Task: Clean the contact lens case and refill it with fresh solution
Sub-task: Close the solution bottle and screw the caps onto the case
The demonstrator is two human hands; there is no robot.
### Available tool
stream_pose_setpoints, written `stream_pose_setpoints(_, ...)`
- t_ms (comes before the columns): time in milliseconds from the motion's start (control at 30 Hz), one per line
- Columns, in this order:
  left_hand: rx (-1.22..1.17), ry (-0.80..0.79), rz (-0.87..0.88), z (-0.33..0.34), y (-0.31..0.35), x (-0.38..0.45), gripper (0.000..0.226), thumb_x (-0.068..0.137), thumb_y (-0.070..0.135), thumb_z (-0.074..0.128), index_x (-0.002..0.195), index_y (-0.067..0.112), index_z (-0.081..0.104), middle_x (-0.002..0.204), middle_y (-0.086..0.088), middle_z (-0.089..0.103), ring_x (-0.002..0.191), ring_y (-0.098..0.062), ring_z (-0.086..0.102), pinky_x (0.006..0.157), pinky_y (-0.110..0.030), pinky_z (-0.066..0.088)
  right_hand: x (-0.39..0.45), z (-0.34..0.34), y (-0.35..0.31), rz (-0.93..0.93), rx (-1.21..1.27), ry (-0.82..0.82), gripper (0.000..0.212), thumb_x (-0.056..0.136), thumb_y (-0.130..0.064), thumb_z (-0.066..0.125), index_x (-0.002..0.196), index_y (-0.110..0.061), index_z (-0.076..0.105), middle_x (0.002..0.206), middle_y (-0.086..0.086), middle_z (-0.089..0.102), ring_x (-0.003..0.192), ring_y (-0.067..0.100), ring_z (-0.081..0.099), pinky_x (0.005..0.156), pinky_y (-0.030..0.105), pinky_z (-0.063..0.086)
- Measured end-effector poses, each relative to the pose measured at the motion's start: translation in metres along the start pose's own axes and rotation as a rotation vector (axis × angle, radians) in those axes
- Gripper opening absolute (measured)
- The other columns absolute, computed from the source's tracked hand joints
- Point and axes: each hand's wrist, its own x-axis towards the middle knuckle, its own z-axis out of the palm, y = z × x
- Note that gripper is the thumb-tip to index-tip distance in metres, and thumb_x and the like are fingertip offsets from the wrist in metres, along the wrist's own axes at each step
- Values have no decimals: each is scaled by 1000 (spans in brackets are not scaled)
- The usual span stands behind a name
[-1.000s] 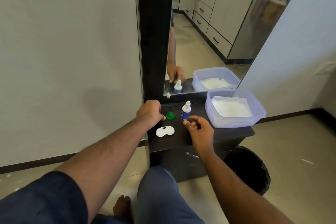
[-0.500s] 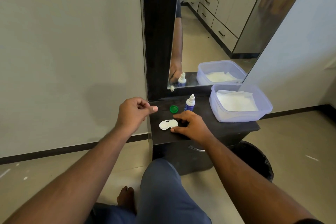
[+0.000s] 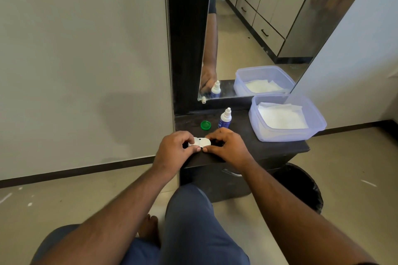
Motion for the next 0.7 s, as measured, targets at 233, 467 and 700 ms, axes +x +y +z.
stream_pose_setpoints(233,88,-43,34,0,2,2,32,76,21,78,106,12,72,104,-1,69,93,-13,59,80,-28,48,0,1,1,-3,-22,10,36,75,-26,78,110,-22,70,99,-15,59,95,3,55,78,12,42)
stream_pose_setpoints(467,118,-97,89,-1,-1,2,28,81,18,73,108,11,72,109,-1,70,100,-17,61,85,-27,46,0,1,2,3,-14,12,34,75,-26,78,109,-23,71,100,-13,61,95,4,55,80,15,44)
stream_pose_setpoints(700,99,-188,99,-5,-11,0,43,87,-4,58,122,19,64,138,-1,53,127,-15,48,101,-15,31,1,1,0,24,-4,5,34,76,-26,77,109,-23,70,100,-15,60,96,3,55,81,16,43)
